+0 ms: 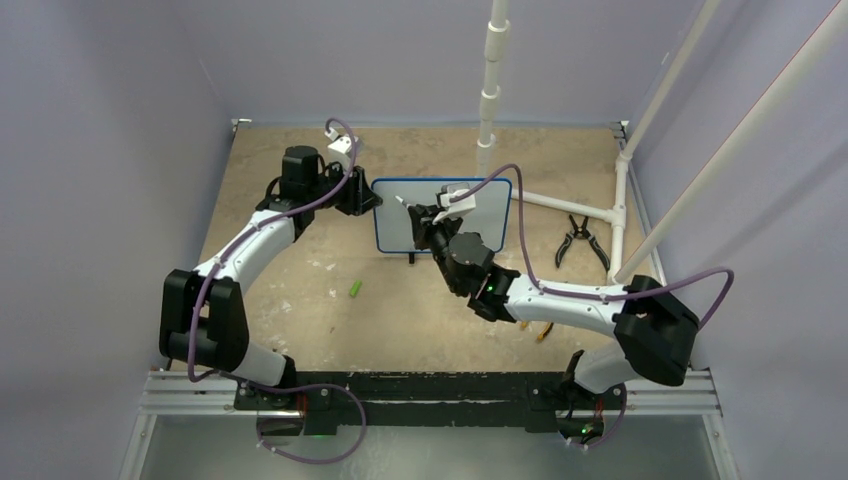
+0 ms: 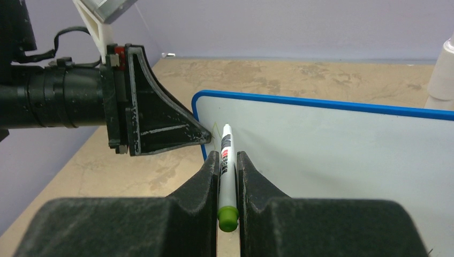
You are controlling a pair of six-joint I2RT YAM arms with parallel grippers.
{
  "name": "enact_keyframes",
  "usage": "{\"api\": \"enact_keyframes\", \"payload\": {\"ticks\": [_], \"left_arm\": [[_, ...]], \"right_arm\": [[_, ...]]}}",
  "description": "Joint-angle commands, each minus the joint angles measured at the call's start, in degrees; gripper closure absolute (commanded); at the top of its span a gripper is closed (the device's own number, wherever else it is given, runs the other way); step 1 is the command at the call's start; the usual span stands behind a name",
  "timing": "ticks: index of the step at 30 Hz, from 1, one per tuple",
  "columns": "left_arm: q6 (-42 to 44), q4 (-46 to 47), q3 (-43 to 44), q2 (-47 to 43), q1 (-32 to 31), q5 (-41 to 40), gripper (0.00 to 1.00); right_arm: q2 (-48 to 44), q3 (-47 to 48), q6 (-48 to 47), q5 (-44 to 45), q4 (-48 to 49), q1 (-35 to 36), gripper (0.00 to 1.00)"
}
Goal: Write a sentence on the whiteboard
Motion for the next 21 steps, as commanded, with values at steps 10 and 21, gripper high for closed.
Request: {"api": "enact_keyframes", "payload": {"ticks": [10,21], "left_arm": [[-0.7,2.8,-0.4,1.0,0.2,1.9,0.79],[-0.6,2.7,-0.4,0.8,0.2,1.9,0.84]], "right_arm": [[3.1,1.6,0.1,1.4,0.9,-0.1,1.00],[4.1,1.7,0.4,3.7,0.4,-0.4,1.00]]}}
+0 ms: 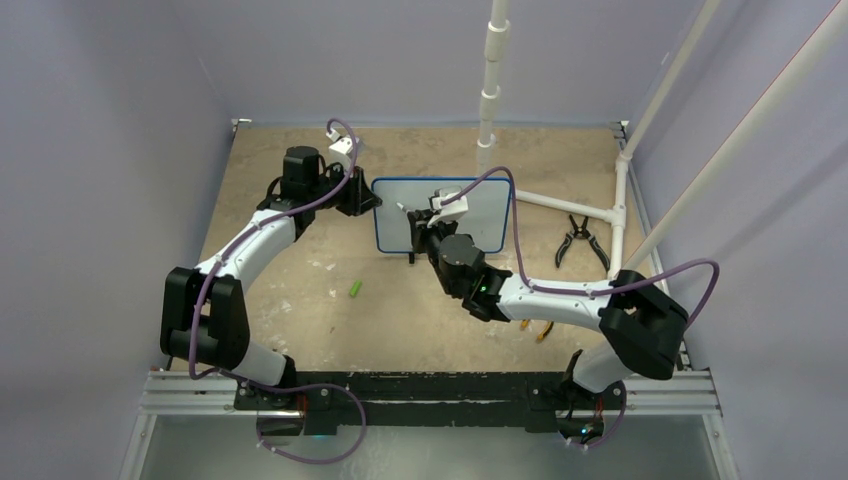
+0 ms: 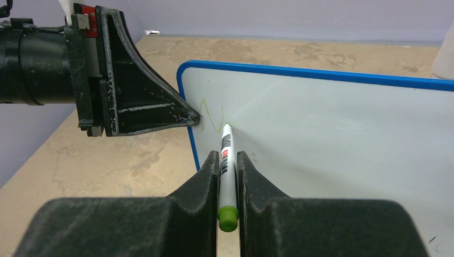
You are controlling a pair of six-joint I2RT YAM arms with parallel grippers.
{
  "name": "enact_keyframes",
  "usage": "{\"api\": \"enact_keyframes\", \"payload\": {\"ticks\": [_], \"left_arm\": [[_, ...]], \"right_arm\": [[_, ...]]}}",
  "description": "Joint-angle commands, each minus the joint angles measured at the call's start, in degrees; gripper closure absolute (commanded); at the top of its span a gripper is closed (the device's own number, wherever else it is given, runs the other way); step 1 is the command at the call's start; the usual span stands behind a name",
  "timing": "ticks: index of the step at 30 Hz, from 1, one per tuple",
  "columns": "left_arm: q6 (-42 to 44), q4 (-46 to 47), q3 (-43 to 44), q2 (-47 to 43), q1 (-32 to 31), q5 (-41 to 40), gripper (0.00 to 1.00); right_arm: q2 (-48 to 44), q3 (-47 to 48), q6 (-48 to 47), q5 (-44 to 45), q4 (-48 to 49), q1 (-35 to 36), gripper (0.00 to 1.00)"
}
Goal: Write a sentence on the whiteboard
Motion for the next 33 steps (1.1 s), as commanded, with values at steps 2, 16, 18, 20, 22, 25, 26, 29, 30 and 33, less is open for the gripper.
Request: {"api": "enact_keyframes", "payload": {"ticks": [2,16,18,20,22,25,26,29,30,33], "left_arm": [[-0.2,2.6,-0.4,0.0,0.2,0.9,0.85],[-0.1,2.6,-0.4,-0.1,0.2,0.8,0.86],[-0.1,2.6,-0.4,-0.1,0.2,0.8,0.86],[-0.1,2.6,-0.4,-0.2,0.2,0.8,0.86],[-0.1,2.6,-0.4,-0.2,0.2,0.8,0.87],[-0.2,2.5,-0.4,-0.2,0.2,0.9,0.87],[-0.2,2.6,-0.4,-0.2,0.2,0.8,0.87],[-0.2,2.6,-0.4,0.0,0.2,0.8,0.87],[-0.2,2.6,-0.4,-0.1,0.2,0.9,0.87],[-0.2,2.6,-0.4,-0.1,0.2,0.8,0.87]], "right_arm": [[0.4,1.5,0.7,3.3,0.6,-0.3,1.00],[-2.4,0.0,1.4,6.4,-0.2,-0.6,1.00],[-2.6,0.0,1.4,6.7,-0.2,-0.7,1.00],[-2.8,0.0,1.4,6.9,-0.1,-0.7,1.00],[-3.0,0.1,1.1,6.7,0.4,-0.7,1.00],[-3.2,0.2,0.3,5.9,1.6,-0.7,1.00],[-3.2,0.2,0.1,5.5,2.0,-0.7,1.00],[-2.4,0.9,-0.8,4.0,2.5,-0.8,1.00],[-2.0,1.2,-0.9,3.6,2.5,-0.8,1.00],[-0.9,1.7,-1.1,2.5,2.9,-0.8,1.00]]}}
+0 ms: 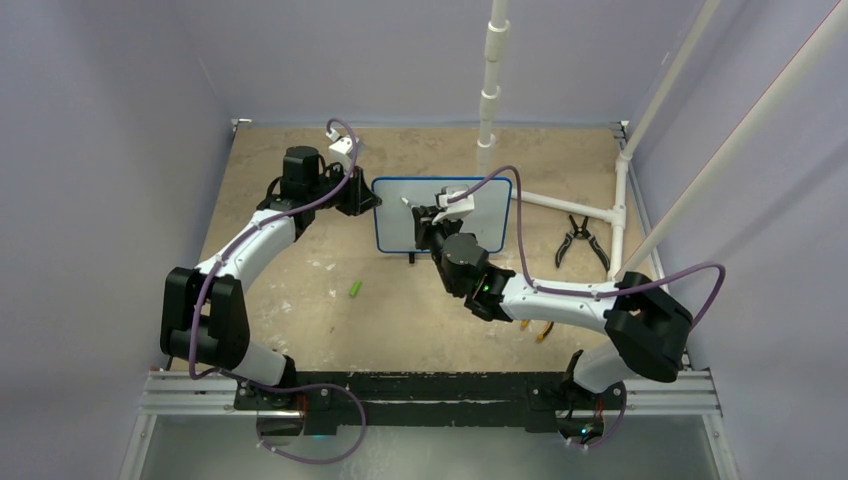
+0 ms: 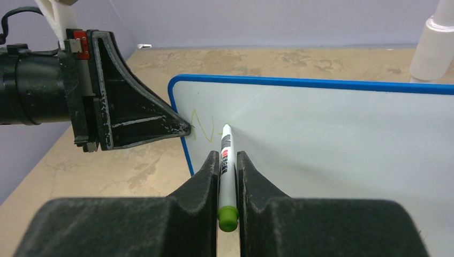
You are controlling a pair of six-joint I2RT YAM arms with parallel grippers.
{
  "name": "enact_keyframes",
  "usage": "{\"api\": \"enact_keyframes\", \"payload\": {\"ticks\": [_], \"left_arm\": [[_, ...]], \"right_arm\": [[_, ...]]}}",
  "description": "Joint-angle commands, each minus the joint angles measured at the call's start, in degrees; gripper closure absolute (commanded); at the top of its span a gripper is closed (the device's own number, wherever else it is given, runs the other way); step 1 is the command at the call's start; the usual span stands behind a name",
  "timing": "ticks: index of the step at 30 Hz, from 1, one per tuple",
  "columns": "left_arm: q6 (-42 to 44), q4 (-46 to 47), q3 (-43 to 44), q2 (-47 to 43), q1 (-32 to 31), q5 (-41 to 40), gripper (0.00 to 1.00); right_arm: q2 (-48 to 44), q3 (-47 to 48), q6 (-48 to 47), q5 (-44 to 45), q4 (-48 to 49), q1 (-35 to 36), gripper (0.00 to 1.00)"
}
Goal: Write a sentence on the whiteboard
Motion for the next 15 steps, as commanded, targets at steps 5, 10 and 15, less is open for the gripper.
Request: {"api": "enact_keyframes", "payload": {"ticks": [5,10,15], "left_arm": [[-0.2,2.5,-0.4,0.0,0.2,1.0,0.87],[-0.2,2.5,-0.4,0.0,0.2,1.1,0.87],[-0.3,2.5,-0.4,0.0,0.2,1.1,0.87]], "right_arm": [[1.3,1.7,-1.6,-1.9,3.2,-0.5,1.00],[2.3,1.7,-1.1,-2.2,2.3,-0.5,1.00],[2.9,1.1,-0.1,-2.2,1.5,-0.5,1.00]]}}
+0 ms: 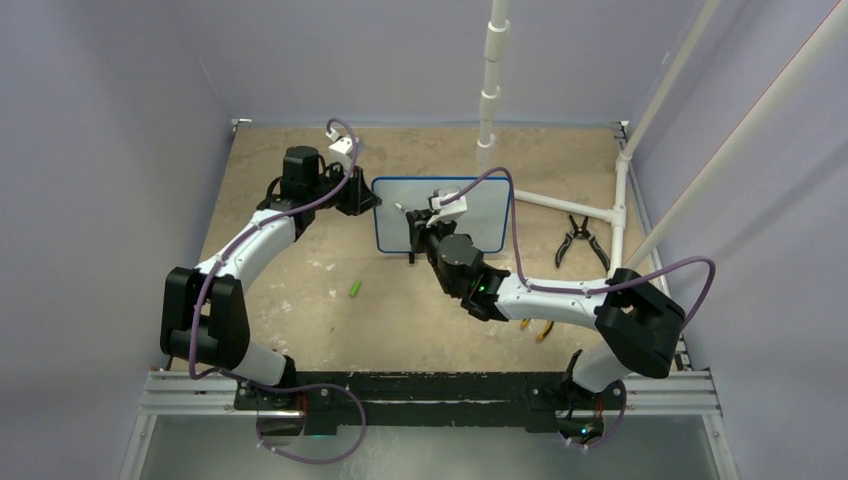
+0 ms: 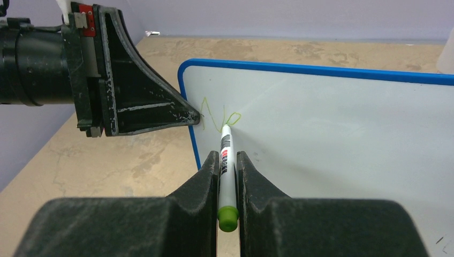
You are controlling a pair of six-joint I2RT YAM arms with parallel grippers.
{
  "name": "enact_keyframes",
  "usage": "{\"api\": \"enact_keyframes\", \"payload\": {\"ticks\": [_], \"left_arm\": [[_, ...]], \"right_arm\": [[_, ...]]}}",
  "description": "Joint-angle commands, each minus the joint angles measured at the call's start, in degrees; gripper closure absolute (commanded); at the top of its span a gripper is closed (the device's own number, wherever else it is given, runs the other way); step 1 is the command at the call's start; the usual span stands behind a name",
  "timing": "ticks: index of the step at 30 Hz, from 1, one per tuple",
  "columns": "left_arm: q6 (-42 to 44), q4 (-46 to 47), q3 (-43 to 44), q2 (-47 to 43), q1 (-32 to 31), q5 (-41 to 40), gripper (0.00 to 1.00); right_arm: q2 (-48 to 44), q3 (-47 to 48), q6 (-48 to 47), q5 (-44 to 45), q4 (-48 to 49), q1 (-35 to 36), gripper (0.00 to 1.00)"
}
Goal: Write a sentence on the whiteboard
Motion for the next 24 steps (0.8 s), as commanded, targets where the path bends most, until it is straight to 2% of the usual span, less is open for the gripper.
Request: {"api": "enact_keyframes", "payload": {"ticks": [1,24], "left_arm": [[-0.3,2.5,-0.4,0.0,0.2,1.2,0.88],[-0.3,2.4,-0.4,0.0,0.2,1.1,0.88]], "right_arm": [[0.7,0.9,0.2,1.2,0.2,-0.4,1.00],[-3.3,-1.9,2.1,8.0,-2.1,-0.4,1.00]]}}
